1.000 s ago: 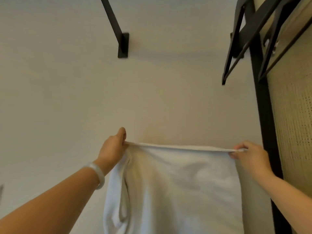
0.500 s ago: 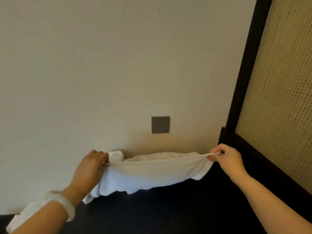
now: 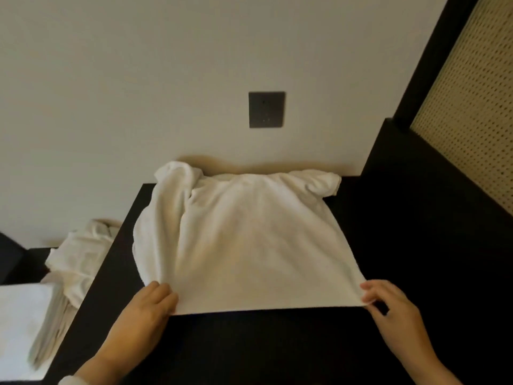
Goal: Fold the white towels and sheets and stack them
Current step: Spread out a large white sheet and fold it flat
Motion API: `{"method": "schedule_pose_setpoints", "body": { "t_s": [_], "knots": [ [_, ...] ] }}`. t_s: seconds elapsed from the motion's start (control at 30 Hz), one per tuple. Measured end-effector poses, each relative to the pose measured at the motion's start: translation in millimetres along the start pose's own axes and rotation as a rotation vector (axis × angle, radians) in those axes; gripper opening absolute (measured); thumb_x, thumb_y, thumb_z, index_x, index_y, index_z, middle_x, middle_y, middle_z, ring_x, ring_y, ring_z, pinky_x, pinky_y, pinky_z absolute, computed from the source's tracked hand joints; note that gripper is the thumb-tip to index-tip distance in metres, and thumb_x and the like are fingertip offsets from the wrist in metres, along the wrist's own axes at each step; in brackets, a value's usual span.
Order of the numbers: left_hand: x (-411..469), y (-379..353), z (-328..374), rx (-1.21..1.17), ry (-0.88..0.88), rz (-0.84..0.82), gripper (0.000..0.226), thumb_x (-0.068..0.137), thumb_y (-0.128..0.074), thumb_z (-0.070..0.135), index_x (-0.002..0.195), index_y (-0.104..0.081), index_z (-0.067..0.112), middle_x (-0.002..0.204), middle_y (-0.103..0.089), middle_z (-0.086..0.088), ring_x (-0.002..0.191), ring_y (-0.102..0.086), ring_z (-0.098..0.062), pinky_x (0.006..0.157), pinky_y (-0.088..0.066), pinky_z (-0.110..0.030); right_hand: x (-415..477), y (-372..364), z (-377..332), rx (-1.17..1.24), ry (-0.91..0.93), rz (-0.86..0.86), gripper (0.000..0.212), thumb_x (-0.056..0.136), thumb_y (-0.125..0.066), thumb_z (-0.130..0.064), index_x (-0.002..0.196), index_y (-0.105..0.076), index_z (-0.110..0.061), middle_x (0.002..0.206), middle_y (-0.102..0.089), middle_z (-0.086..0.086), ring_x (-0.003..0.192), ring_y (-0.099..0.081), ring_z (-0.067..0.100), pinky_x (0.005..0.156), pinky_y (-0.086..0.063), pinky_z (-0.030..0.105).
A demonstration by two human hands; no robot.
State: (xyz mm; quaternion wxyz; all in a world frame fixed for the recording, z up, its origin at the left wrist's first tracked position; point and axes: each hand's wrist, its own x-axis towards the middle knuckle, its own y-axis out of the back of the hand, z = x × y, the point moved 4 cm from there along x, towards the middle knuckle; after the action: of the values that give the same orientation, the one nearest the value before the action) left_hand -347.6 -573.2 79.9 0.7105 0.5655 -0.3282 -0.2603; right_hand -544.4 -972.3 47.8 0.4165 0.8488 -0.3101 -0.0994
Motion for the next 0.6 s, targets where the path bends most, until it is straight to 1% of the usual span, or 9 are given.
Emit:
{"method": "schedule_pose_setpoints", "body": {
  "t_s": [0.07,0.13,0.2,0.27,0.33,0.37,0.43,0.5,0.6],
  "knots": [
    [-10.8,-13.5,2.0,-0.044,0.002,0.023,0.015,0.072,-0.067,0.009,0.075,-0.061,0.022,0.086,-0.054,0.009,0.073,-0.053,-0.014,0.064,-0.049,-0.026,-13.4,-3.9,0.2,-0.099,0.089,-0.041,0.049,0.071,-0.081,0.005,0.070,-0.052,-0.034,0.101,-0.057,-0.026,0.103,-0.051,0.003,0.084,-0.039,0.016],
    [-18.8,-21.8,3.7,-0.063,0.039,0.051,0.015,0.071,-0.049,0.011,0.075,-0.059,0.021,0.086,-0.053,0.009,0.075,-0.051,-0.015,0.068,-0.045,-0.027,-20.2,-0.9,0.2,-0.201,0.135,-0.059,0.040,0.072,-0.083,0.000,0.077,-0.059,-0.032,0.108,-0.064,-0.015,0.109,-0.046,0.008,0.093,-0.042,0.028],
    [-27.5,-25.4,6.3,-0.050,0.102,0.069,0.022,0.065,-0.046,0.009,0.078,-0.059,0.022,0.089,-0.055,0.009,0.081,-0.050,-0.017,0.074,-0.034,-0.028,-25.5,2.1,-1.9,-0.321,0.144,-0.073,0.028,0.074,-0.082,-0.006,0.083,-0.067,-0.028,0.117,-0.065,-0.008,0.115,-0.046,0.017,0.099,-0.037,0.039],
    [-30.9,-27.6,14.9,-0.060,0.164,0.091,0.027,0.062,-0.047,0.007,0.081,-0.060,0.022,0.093,-0.055,0.009,0.087,-0.049,-0.020,0.077,-0.026,-0.028,-30.5,1.4,-11.5,-0.400,0.171,-0.053,0.022,0.075,-0.081,-0.008,0.084,-0.069,-0.025,0.118,-0.065,-0.004,0.116,-0.047,0.021,0.099,-0.034,0.042],
    [-22.7,-30.0,34.7,-0.082,0.136,0.082,0.026,0.071,-0.043,0.015,0.087,-0.063,0.022,0.099,-0.057,0.008,0.093,-0.050,-0.019,0.078,-0.026,-0.027,-34.1,-6.4,-28.3,-0.414,0.254,-0.033,0.021,0.075,-0.081,-0.008,0.088,-0.070,-0.021,0.114,-0.065,-0.002,0.112,-0.051,0.020,0.096,-0.040,0.042],
    [-15.0,-31.8,46.7,-0.101,0.090,0.068,0.024,0.077,-0.047,0.018,0.092,-0.065,0.023,0.103,-0.059,0.008,0.095,-0.051,-0.018,0.079,-0.030,-0.027,-35.2,-13.0,-37.0,-0.407,0.290,-0.041,0.022,0.076,-0.080,-0.008,0.093,-0.071,-0.020,0.113,-0.064,-0.003,0.111,-0.053,0.019,0.096,-0.043,0.040],
    [1.5,-37.1,67.1,-0.160,-0.010,0.027,0.016,0.086,-0.063,0.021,0.101,-0.069,0.022,0.107,-0.061,0.007,0.099,-0.054,-0.016,0.086,-0.036,-0.027,-36.6,-28.1,-48.1,-0.391,0.316,-0.089,0.023,0.081,-0.077,-0.010,0.101,-0.071,-0.019,0.112,-0.063,-0.005,0.109,-0.056,0.016,0.095,-0.044,0.034],
    [14.7,-41.5,78.2,-0.237,-0.037,-0.036,0.017,0.090,-0.068,0.024,0.106,-0.070,0.023,0.109,-0.061,0.007,0.100,-0.054,-0.015,0.088,-0.041,-0.029,-37.4,-37.6,-47.5,-0.339,0.282,-0.122,0.021,0.085,-0.074,-0.011,0.103,-0.070,-0.020,0.106,-0.060,-0.009,0.102,-0.056,0.014,0.091,-0.042,0.027],
    [24.7,-43.1,78.1,-0.307,-0.037,-0.070,0.011,0.095,-0.061,0.022,0.101,-0.070,0.019,0.102,-0.060,0.005,0.093,-0.054,-0.017,0.084,-0.044,-0.033,-39.8,-37.4,-38.3,-0.224,0.206,-0.099,0.015,0.087,-0.073,-0.010,0.096,-0.068,-0.021,0.095,-0.054,-0.013,0.091,-0.053,0.010,0.083,-0.044,0.026]
  ]
}}
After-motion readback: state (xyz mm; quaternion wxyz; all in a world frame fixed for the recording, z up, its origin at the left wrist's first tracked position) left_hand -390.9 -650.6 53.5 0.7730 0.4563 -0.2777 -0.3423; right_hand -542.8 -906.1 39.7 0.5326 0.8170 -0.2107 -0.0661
